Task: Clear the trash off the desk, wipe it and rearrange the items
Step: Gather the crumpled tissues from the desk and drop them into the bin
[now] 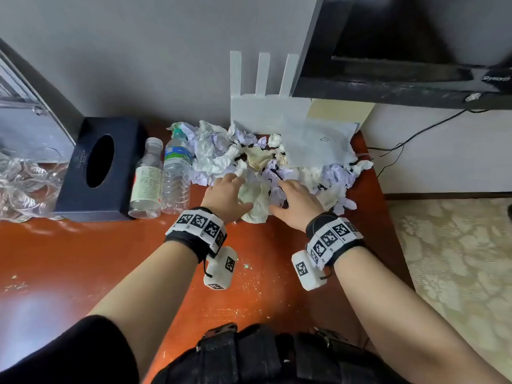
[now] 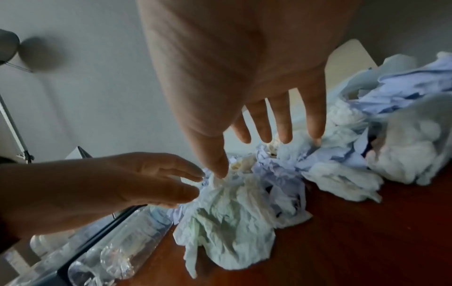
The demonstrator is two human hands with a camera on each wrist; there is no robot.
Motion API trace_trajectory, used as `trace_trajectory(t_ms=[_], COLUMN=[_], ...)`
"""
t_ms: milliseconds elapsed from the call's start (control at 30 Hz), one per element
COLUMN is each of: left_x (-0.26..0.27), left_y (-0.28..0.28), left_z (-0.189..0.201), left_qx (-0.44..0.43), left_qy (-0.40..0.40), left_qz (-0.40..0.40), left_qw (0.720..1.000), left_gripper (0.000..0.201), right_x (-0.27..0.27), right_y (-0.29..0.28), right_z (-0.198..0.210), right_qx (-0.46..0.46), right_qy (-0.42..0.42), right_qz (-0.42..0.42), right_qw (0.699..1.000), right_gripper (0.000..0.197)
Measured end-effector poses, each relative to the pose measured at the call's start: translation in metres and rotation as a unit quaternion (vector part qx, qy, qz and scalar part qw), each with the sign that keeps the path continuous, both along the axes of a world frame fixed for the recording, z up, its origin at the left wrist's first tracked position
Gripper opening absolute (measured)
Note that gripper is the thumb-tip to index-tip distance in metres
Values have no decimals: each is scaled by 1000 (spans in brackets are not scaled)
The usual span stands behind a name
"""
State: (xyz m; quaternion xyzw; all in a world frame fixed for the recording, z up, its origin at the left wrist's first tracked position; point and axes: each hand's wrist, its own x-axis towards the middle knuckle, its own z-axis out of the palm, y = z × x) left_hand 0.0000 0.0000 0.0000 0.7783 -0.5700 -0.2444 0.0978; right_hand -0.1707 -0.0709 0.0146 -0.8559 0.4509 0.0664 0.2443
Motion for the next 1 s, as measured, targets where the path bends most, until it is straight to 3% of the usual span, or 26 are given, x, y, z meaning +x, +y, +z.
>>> trace_trajectory(t_ms=[167, 567, 733, 1000], left_x=[1, -3, -3, 4], left_y=[-8, -15, -20, -20], left_z=[-12, -36, -40, -46], left_qx=[53, 38, 24, -58], left_qy=[-22, -19, -15, 43], left_qz=[-14, -4, -5, 27], left_qw=[998, 999, 1000, 997], left_gripper=[65, 61, 59, 46], right_x=[6, 21, 24, 22], right_y=[-9, -18, -19, -17], right_z=[-21, -51, -50, -49], right_qx=[9, 27, 18, 33], right_qy=[39, 37, 42, -21], right_qz=[19, 10, 26, -35], right_qw=[999, 999, 999, 999], right_gripper=[65, 80, 66, 42])
